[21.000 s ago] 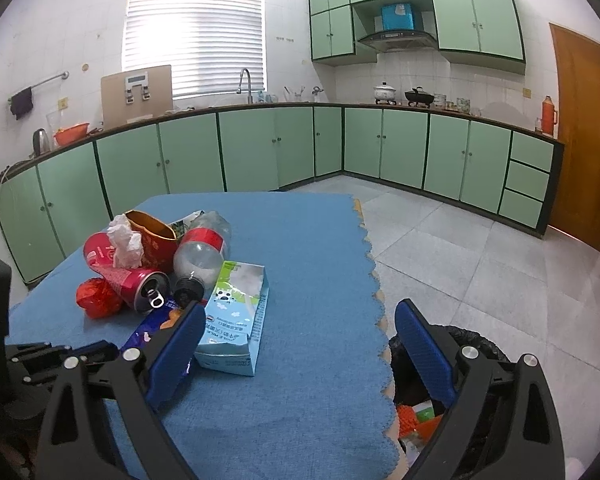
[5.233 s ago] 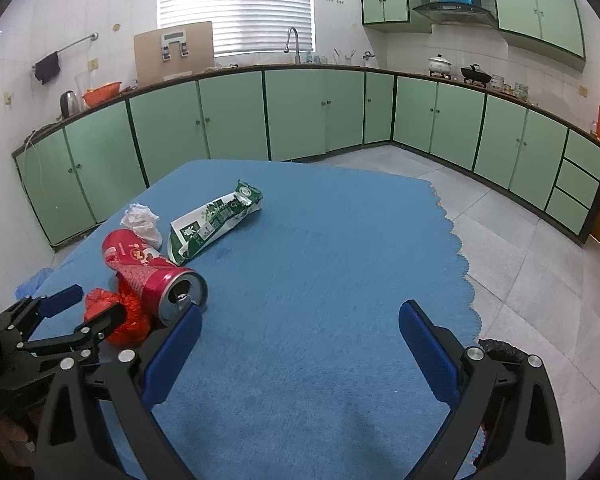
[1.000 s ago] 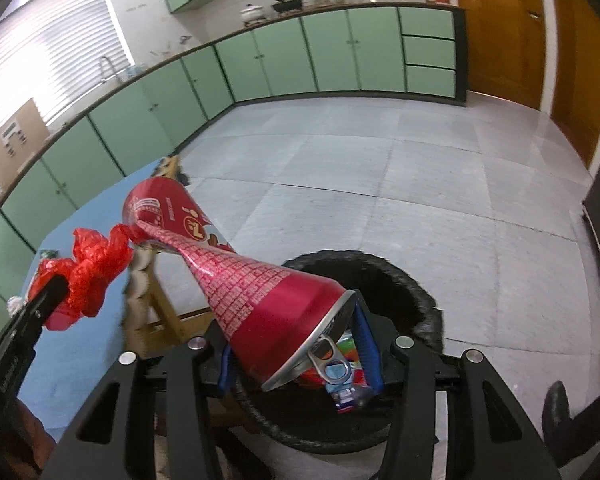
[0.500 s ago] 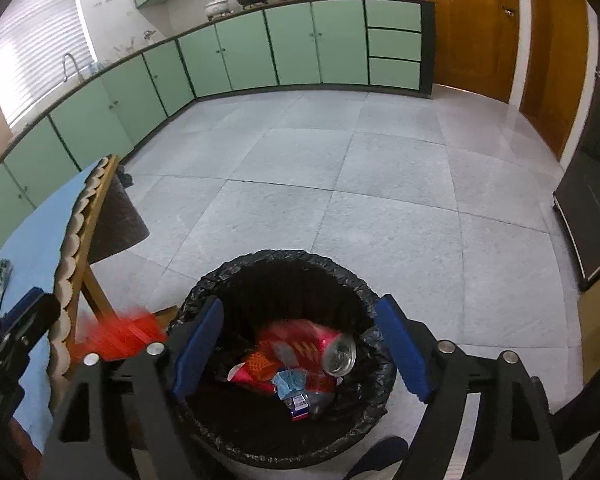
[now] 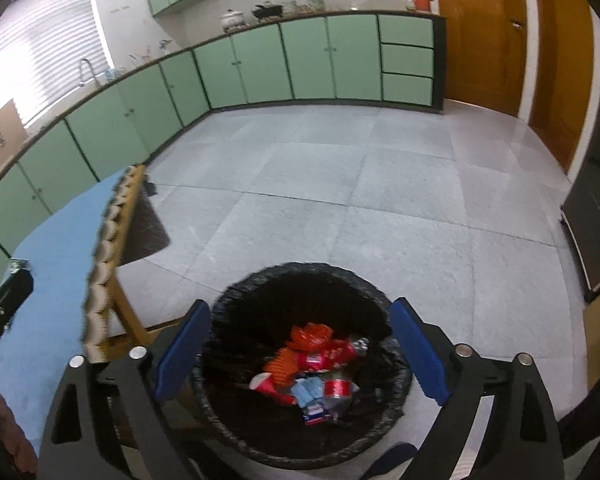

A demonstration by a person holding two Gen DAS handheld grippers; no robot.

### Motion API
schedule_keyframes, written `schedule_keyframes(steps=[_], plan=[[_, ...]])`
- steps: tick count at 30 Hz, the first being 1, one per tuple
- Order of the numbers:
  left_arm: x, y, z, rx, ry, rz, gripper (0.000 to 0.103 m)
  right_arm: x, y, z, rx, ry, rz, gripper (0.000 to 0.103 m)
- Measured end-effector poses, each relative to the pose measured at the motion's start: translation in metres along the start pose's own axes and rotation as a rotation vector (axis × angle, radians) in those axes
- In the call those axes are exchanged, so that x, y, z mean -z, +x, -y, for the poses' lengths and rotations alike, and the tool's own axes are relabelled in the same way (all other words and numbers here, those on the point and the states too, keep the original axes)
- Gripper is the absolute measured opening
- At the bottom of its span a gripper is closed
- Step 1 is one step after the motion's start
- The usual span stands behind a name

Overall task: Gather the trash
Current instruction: 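Open the left gripper while the right gripper opens, dropping bag and can into the bin, then move both tools back over the tissue and green milk carton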

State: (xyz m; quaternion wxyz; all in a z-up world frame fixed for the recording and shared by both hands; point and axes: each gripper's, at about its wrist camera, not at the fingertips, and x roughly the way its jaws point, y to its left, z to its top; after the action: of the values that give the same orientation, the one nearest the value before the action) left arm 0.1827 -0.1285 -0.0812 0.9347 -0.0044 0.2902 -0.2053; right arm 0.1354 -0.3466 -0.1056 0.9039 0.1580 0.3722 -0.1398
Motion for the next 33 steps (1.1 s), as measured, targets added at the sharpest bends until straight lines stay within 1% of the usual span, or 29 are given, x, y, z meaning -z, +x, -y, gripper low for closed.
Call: schedule_keyframes(steps=[2,7,10,11,13,15,21,23,28,33], plan=[[-0.001,-0.01,-0.012,-0.033,-0.004,0.012,0.067,-0.002,-0.005,-0.013,-0.022,-0.019,0.012,0.092],[-0.005,-0.032,-0.045,-0.101,-0.03,0.024,0.068,-0.006,-0.02,-0.063,-0.069,-0.114,0.052,0.093],[-0.005,-0.044,-0.067,-0.151,-0.034,0.033,0.073,-0.006,-0.025,-0.097,-0.11,-0.164,0.064,0.096],[-0.004,-0.05,-0.077,-0.179,-0.035,0.038,0.075,-0.006,-0.025,-0.108,-0.125,-0.182,0.066,0.097],[-0.003,-0.057,-0.091,-0.211,-0.048,0.041,0.077,-0.005,-0.025,-0.132,-0.151,-0.219,0.07,0.097],[-0.003,-0.067,-0.112,-0.251,-0.074,0.044,0.08,-0.001,-0.024,-0.155,-0.174,-0.258,0.071,0.097],[0.005,-0.097,-0.177,-0.384,-0.127,0.053,0.081,0.014,-0.018,-0.218,-0.243,-0.356,0.065,0.097],[0.008,-0.105,-0.201,-0.432,-0.152,0.051,0.081,0.018,-0.018,-0.233,-0.258,-0.377,0.067,0.097],[0.012,-0.117,-0.249,-0.514,-0.203,0.054,0.081,0.024,-0.015,-0.268,-0.302,-0.379,0.069,0.097],[0.013,-0.122,-0.284,-0.547,-0.24,0.061,0.081,0.03,-0.009,-0.299,-0.319,-0.403,0.08,0.097]])
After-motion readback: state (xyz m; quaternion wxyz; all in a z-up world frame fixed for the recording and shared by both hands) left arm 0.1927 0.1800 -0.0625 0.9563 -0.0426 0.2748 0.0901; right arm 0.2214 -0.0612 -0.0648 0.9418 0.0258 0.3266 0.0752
